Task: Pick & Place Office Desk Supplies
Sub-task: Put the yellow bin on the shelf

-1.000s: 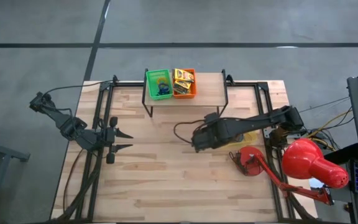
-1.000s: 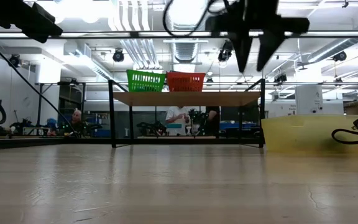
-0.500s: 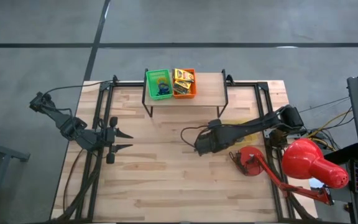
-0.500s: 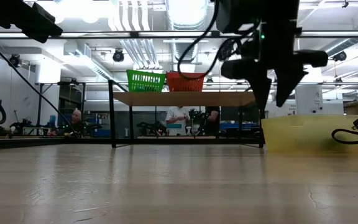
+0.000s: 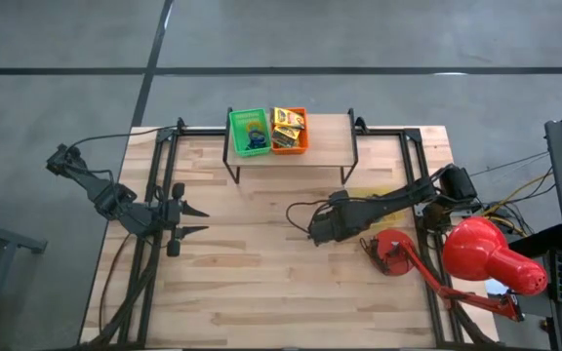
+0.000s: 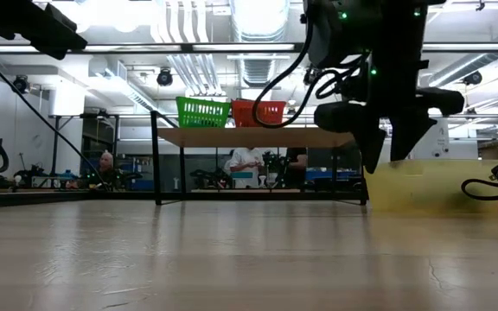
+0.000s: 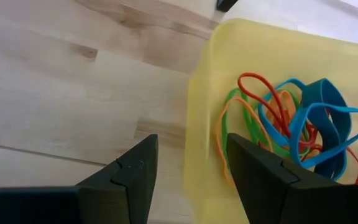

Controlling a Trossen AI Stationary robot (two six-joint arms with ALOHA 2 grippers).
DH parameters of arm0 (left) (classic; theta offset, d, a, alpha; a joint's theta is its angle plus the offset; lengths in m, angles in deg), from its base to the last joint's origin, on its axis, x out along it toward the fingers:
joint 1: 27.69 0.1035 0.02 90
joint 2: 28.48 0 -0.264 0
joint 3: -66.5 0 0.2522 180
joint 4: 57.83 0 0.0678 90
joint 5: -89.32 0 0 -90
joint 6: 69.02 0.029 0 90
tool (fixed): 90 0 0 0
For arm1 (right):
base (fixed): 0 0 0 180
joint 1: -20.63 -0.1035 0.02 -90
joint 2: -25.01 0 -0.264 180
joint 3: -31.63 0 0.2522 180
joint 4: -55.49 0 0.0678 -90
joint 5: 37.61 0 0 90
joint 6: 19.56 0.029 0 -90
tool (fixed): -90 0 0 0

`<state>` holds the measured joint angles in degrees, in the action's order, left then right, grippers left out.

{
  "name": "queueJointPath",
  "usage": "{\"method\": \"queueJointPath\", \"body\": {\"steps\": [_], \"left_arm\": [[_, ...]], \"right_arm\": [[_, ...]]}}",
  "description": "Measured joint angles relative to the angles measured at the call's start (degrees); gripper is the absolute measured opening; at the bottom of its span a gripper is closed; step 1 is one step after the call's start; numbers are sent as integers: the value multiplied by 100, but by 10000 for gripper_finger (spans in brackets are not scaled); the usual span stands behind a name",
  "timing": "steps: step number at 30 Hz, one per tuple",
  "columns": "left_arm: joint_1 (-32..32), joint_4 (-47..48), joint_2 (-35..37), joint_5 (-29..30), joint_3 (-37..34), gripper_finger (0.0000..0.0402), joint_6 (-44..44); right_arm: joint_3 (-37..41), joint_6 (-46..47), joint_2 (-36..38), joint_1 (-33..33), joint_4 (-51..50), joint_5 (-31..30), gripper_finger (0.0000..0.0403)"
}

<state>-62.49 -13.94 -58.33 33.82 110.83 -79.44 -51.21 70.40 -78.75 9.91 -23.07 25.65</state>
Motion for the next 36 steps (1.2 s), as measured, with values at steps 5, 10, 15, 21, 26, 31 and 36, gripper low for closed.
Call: {"method": "queueJointPath", "body": {"steps": [5, 10, 15, 21, 26, 31, 36], "left_arm": [[1, 1, 0, 0, 0, 141, -2], [-1, 0, -2, 0, 0, 141, -2], [1, 1, 1, -1, 0, 141, 1], [2, 0, 1, 0, 0, 141, 0], [0, 1, -2, -1, 0, 141, -2], [2, 0, 1, -1, 0, 141, -1], [2, 2, 0, 0, 0, 141, -2]], "right_arm": [[113, -8, 0, 0, 119, 2, 187], [293, 1, -2, 11, 378, 19, 187], [491, 1, 0, 11, 753, 38, 187], [749, -15, -2, 11, 1101, 198, 187], [760, -51, -2, 13, 1126, 192, 187], [760, -198, -2, 33, 1133, 306, 174], [760, -271, -2, 31, 1107, 463, 143]]}}
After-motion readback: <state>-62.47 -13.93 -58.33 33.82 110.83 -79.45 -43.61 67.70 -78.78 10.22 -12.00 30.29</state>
